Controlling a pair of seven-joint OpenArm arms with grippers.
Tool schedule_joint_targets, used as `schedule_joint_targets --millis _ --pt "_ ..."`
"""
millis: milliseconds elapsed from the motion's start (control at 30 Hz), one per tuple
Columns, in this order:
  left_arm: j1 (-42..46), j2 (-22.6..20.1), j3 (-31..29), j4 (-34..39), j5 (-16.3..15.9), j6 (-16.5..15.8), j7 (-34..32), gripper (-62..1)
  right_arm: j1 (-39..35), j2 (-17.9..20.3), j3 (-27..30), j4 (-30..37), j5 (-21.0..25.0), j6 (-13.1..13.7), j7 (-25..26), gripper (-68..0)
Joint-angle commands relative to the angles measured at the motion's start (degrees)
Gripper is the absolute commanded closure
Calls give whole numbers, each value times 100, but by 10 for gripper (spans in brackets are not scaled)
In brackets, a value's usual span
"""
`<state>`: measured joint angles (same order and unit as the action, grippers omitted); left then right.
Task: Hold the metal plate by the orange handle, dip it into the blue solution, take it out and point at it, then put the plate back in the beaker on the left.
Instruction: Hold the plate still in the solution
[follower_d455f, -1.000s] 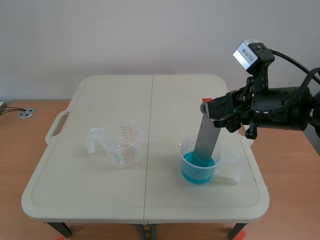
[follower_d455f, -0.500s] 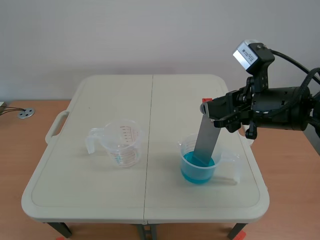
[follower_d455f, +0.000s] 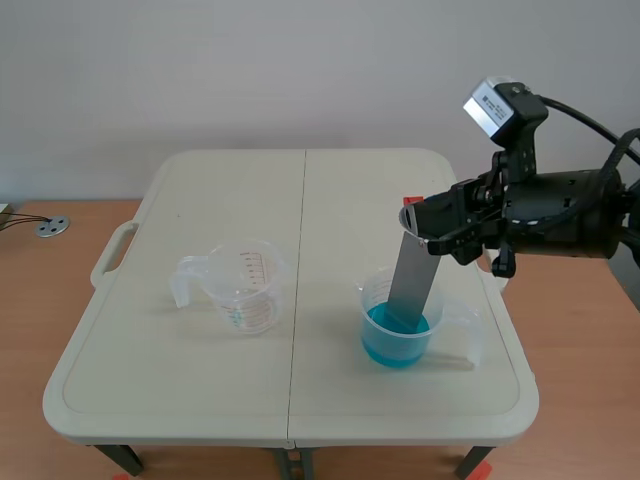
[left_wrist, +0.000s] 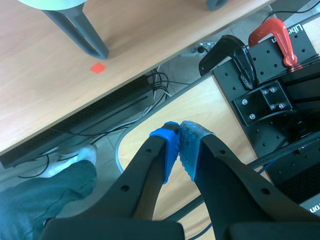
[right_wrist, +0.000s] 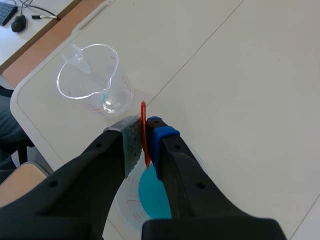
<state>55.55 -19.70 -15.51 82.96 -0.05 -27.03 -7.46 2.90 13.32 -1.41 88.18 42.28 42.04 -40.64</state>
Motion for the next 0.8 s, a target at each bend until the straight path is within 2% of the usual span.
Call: schedule_joint_targets --millis 0,500,767 --pt "61 -17 7 28 -52 -15 -39 -27 59 48 -15 247 192 68 7 -11" --pt "59 -17 7 28 -52 -15 -44 -27 59 48 151 1228 1139 68 -1128 -11" --pt "46 -24 7 28 -52 -15 -46 -27 59 48 350 1711 1508 68 -1508 -11"
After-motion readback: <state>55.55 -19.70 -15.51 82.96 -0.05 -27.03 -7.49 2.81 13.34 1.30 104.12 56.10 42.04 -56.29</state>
